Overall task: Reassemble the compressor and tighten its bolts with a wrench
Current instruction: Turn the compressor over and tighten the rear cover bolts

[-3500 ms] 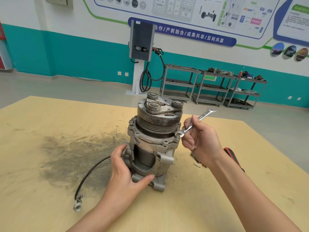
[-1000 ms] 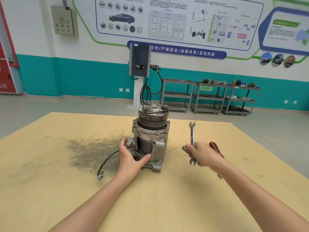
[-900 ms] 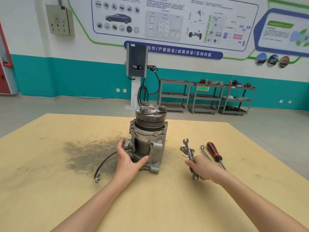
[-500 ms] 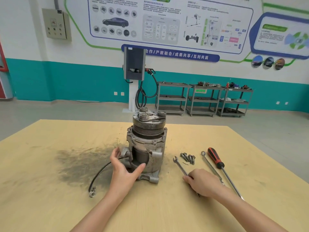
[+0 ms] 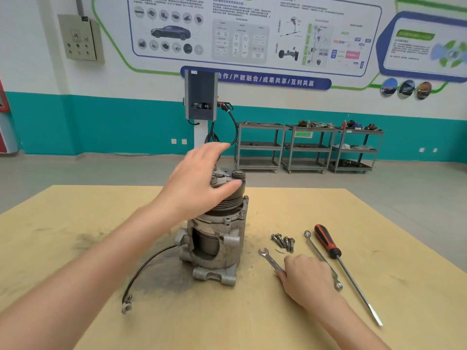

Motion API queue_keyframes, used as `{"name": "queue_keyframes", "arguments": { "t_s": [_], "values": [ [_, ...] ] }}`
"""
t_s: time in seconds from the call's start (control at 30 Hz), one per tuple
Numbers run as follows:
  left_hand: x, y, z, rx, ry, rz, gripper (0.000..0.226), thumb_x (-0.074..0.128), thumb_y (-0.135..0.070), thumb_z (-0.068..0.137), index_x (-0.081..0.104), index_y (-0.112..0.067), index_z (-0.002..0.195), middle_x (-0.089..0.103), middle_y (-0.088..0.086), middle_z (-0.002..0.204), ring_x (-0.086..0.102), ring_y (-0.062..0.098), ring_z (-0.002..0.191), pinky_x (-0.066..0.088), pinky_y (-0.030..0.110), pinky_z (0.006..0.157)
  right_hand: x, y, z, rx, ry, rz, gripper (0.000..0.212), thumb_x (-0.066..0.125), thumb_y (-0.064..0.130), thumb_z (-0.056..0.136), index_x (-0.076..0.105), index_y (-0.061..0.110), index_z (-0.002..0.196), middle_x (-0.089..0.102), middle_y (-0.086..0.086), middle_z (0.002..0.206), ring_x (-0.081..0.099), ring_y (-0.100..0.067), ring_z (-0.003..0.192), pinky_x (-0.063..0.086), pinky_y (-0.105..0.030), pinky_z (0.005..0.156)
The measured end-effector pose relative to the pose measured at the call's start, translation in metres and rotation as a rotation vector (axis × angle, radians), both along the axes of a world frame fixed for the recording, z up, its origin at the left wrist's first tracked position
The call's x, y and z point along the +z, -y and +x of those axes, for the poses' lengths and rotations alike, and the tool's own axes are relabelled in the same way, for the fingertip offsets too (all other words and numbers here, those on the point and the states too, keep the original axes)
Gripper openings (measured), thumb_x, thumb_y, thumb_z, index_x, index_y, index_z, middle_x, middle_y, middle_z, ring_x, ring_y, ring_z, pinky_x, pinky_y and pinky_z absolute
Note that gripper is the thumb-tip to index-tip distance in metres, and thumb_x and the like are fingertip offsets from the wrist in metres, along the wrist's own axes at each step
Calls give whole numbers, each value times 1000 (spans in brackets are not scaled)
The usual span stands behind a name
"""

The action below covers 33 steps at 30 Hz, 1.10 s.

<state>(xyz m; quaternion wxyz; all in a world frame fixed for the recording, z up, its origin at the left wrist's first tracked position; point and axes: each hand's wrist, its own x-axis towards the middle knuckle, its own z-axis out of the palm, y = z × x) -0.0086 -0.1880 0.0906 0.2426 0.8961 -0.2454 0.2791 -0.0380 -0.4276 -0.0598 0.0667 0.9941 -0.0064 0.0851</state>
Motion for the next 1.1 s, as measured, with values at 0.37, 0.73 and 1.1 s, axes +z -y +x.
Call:
{"name": "queue_keyframes", "arguments": {
  "t_s": [0.37, 0.73, 1.1],
  "values": [
    [20, 29, 67, 153, -399, 524, 84, 47, -81, 77, 34, -35, 146, 46, 6, 142, 40, 32, 129, 40, 44, 97, -2, -46, 3, 86, 178, 662, 32, 31, 55, 101, 47, 30, 87, 51, 12, 66, 51, -16, 68, 33, -32, 55],
    [17, 25, 63, 89, -332, 425, 64, 54, -62, 85, 44, -31, 140, 59, 5, 122, 45, 23, 104, 40, 34, 79, -9, -25, 0, 44, 206, 845, 34, 37, 45, 102, 59, 24, 89, 66, 5, 74, 60, -14, 72, 45, -34, 63],
    [5, -16, 10, 90, -212, 223, 80, 40, -75, 61, 44, -42, 134, 50, -10, 133, 32, 15, 115, 33, 37, 98, -20, -50, 12, -32, -126, 1757, 38, 40, 44, 102, 50, 19, 128, 61, -4, 119, 63, -12, 101, 50, -37, 99]
  ]
}}
